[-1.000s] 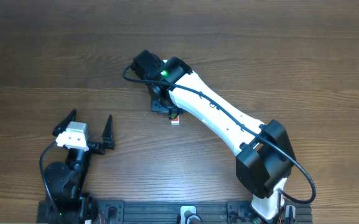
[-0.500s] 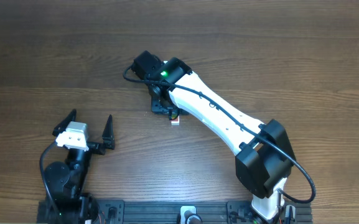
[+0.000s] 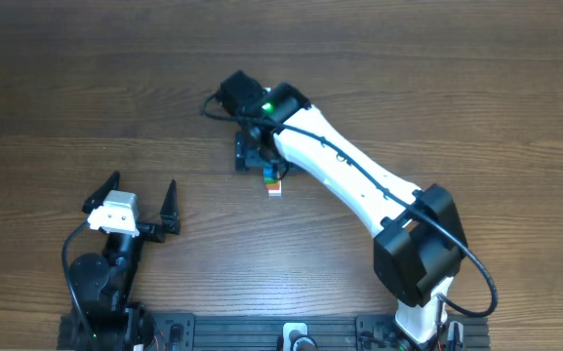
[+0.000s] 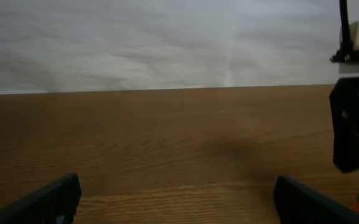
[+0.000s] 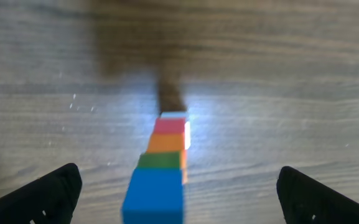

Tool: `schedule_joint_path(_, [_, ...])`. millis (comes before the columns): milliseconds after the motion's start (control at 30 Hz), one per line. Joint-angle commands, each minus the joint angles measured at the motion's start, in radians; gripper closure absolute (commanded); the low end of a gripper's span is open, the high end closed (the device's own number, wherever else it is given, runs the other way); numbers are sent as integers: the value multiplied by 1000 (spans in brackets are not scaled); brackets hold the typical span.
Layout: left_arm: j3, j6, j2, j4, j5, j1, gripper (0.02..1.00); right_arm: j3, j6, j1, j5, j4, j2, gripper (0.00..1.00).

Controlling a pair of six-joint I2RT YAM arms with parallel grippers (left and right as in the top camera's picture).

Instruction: Stack Cubes

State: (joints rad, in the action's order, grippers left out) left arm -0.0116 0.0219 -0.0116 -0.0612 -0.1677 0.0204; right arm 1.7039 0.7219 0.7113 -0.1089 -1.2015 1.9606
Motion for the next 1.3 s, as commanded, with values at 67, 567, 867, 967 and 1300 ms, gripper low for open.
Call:
schedule_joint_path(67, [6,-14,7,0,8,3,18,37,-131,-111,-93,28,-163,9])
schedule_joint_path(567, [6,-14,7,0,8,3,18,-425,-367,-485,-282,242,-726,7])
schedule_joint_path(867, [6,-14,7,0,8,3,18,-890,-555,-554,-170,621,-1221,9])
schedule_joint_path(967, [6,-14,7,0,8,3,18,-1040,-571,-557,-142,764,-1378,9])
schedule_joint_path(1300, [6,-14,7,0,8,3,18,-1434,-575,-673,-27,1009,-1777,9])
